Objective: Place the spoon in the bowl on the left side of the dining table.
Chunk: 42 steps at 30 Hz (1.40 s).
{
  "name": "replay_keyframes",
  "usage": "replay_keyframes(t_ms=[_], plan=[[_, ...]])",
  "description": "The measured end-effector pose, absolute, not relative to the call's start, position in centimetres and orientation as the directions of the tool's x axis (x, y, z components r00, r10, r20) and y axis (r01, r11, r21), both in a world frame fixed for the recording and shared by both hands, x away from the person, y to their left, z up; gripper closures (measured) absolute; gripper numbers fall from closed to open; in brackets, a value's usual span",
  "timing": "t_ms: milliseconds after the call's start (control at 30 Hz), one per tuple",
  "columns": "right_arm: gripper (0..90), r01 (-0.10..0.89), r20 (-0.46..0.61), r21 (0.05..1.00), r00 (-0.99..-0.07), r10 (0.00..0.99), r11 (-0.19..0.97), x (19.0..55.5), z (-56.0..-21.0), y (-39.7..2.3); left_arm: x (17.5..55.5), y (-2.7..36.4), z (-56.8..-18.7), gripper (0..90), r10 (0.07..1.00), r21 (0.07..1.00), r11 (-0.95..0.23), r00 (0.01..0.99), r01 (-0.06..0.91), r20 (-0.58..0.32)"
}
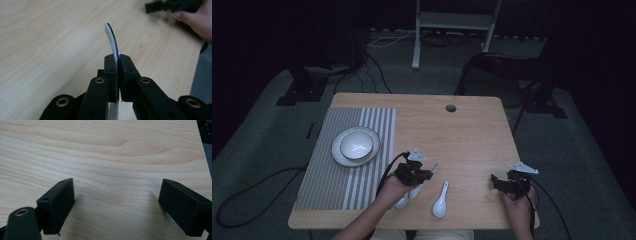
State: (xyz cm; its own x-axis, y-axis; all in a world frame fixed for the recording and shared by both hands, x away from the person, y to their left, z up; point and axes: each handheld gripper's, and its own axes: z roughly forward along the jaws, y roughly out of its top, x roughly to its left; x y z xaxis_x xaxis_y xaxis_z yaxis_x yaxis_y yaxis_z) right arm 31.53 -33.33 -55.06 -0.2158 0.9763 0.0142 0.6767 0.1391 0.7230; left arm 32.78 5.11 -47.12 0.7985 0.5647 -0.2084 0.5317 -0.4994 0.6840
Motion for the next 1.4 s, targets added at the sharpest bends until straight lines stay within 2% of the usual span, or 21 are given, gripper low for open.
replay_keyframes(t_ms=[667,1400], plan=[[12.8,0.677,0.015,0.723,-0.214,0.977,0.137,31.5,-55.1,-33.3,35.2,12.4,-44.1,85.4,0.691,0.757,-0.335,0.692,0.561,-0.207],[12.8,0.678,0.015,0.723,-0.209,0.978,0.134,31.5,-55.1,-33.3,38.8,22.0,-42.6,85.4,0.834,0.826,-0.103,0.501,0.555,-0.232]])
